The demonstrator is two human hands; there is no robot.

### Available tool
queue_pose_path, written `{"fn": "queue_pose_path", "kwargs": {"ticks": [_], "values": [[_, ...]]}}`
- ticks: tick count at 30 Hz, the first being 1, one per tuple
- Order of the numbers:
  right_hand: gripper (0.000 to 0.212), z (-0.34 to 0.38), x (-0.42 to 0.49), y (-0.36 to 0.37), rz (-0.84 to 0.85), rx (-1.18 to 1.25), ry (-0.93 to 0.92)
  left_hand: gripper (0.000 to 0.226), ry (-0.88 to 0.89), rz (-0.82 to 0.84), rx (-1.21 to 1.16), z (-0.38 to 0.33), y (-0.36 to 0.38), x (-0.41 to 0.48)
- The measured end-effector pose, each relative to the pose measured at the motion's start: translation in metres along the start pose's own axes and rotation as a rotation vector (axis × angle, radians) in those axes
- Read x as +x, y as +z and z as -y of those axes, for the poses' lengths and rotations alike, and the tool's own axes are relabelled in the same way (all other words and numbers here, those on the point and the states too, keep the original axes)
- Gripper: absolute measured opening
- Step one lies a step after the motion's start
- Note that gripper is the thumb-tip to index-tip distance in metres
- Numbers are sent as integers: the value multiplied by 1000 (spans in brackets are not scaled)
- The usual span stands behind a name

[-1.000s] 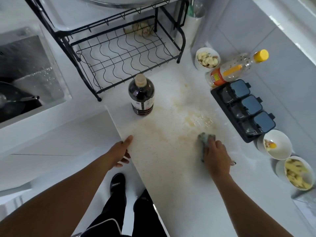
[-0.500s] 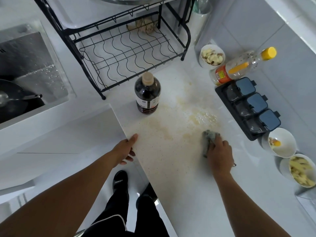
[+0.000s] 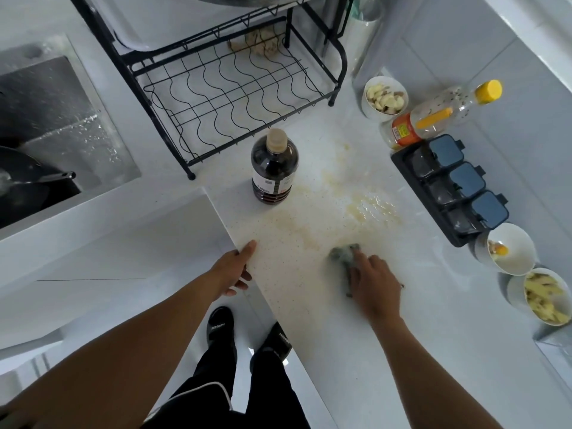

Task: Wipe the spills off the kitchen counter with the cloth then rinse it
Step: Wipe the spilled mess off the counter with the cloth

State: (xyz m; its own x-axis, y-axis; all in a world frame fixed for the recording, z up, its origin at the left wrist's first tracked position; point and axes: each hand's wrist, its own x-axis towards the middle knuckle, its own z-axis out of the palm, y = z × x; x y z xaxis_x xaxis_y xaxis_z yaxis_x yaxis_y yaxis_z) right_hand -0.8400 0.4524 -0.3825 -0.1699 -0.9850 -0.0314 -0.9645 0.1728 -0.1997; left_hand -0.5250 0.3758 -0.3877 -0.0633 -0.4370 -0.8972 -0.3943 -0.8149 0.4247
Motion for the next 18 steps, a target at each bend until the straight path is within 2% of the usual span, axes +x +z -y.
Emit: {"fn": "queue_pose_path", "kwargs": {"ticks": [1, 2, 3, 6, 7, 8, 10, 11, 12, 14, 15, 16, 18], "values": [[33, 2, -1, -1, -57, 75, 229, 76, 1, 2, 7, 0, -1, 0], [34, 5, -4, 2, -93, 90, 347, 76, 1, 4, 10, 0, -1, -1], [35, 13, -8, 3, -102, 69, 307, 76, 1, 9, 7, -1, -1, -2], [36, 22, -20, 6, -10, -44, -264, 73, 2, 20, 0, -2, -1, -4], [36, 17, -18, 3, 15, -65, -285, 72, 3, 22, 1, -2, -2, -4], [35, 15, -16, -1, 37, -49, -161, 71, 4, 23, 1, -3, -2, -4], [32, 20, -21, -4, -31, 57, 256, 68, 5, 26, 3, -3, -2, -5], [33, 29, -24, -2, -36, 63, 304, 68, 4, 28, 5, -3, -3, -5], [35, 40, -27, 2, 2, 55, 204, 69, 3, 31, 7, -3, -3, -5], [41, 50, -36, 10, 73, -23, -255, 71, 2, 38, 16, -3, -4, -5], [42, 47, -34, 8, 80, -49, -366, 73, 0, 41, 21, -3, -5, -5], [41, 45, -30, 5, 83, -62, -327, 74, -2, 39, 23, -3, -5, -5], [37, 50, -28, 2, -6, 69, 95, 75, -7, 33, 22, -3, -7, -5]]}}
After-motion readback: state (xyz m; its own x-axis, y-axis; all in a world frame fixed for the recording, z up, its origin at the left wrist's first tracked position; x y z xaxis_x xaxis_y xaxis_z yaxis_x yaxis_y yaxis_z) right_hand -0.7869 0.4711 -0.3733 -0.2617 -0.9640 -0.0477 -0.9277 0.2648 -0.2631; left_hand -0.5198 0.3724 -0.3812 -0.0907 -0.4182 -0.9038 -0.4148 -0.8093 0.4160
